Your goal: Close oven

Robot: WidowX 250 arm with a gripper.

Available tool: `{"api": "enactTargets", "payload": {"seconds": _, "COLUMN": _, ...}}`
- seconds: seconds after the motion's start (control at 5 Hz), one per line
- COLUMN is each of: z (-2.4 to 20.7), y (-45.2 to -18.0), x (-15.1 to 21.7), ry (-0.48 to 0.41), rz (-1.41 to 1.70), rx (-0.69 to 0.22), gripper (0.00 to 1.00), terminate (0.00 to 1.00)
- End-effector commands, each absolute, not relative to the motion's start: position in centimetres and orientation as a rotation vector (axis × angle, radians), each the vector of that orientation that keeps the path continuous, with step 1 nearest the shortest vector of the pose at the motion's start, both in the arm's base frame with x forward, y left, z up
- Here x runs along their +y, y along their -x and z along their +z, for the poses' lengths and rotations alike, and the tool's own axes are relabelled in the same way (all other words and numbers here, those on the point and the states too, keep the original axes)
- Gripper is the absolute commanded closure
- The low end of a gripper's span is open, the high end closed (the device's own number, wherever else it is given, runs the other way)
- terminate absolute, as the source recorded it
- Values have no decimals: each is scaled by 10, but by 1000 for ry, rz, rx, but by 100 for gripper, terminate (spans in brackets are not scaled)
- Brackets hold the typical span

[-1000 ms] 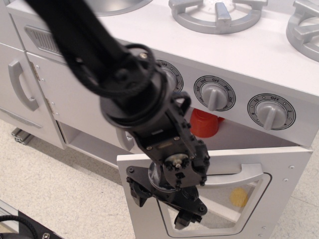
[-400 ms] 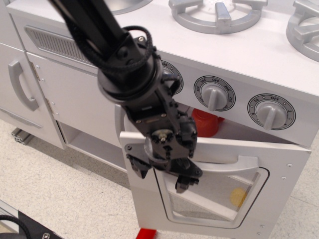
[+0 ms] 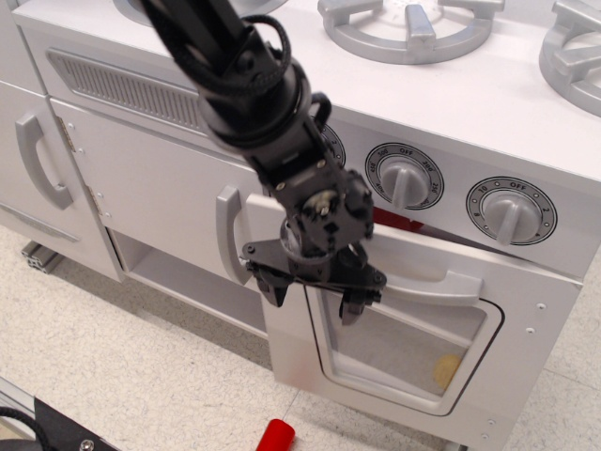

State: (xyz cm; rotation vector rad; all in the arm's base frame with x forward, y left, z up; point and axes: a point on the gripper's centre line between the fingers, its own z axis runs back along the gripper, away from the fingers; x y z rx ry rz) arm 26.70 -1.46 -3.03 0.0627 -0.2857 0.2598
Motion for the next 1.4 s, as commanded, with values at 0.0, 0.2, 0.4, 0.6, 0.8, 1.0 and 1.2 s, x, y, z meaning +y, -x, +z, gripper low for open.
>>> {"api": "enactTargets", "payload": {"seconds": 0.0, "z": -17, "y": -287, "x": -5, "ry": -41, "rz": 308, "rx": -331, "gripper": 0, "terminate": 0}}
{"api": "enactTargets", "payload": {"seconds": 0.2, "z": -14, "y": -285, "x": -5, "ry": -38, "rz": 311, "rx": -328, "gripper": 0, "terminate": 0}}
{"api": "enactTargets", "payload": {"seconds": 0.4, "z": -9, "y": -275, "x": -7, "ry": -21, "rz": 289, "rx": -330, "gripper": 0, "terminate": 0}}
{"api": "enactTargets", "payload": {"seconds": 0.6, "z": -1, "y": -267, "x": -8, "ry": -5, "rz": 277, "rx": -318, "gripper": 0, "terminate": 0}}
{"api": "enactTargets", "payload": {"seconds": 0.8, "z": 12, "y": -263, "x": -8, "ry": 12, "rz": 279, "rx": -303, "gripper": 0, "terminate": 0}}
{"api": "enactTargets", "payload": {"seconds": 1.0, "z": 12, "y": -263, "x": -8, "ry": 12, "rz": 279, "rx": -303, "gripper": 0, "terminate": 0}}
{"api": "enactTargets", "payload": {"seconds": 1.2, "z": 12, "y": -263, "x": -8, "ry": 12, "rz": 279, "rx": -303, "gripper": 0, "terminate": 100}}
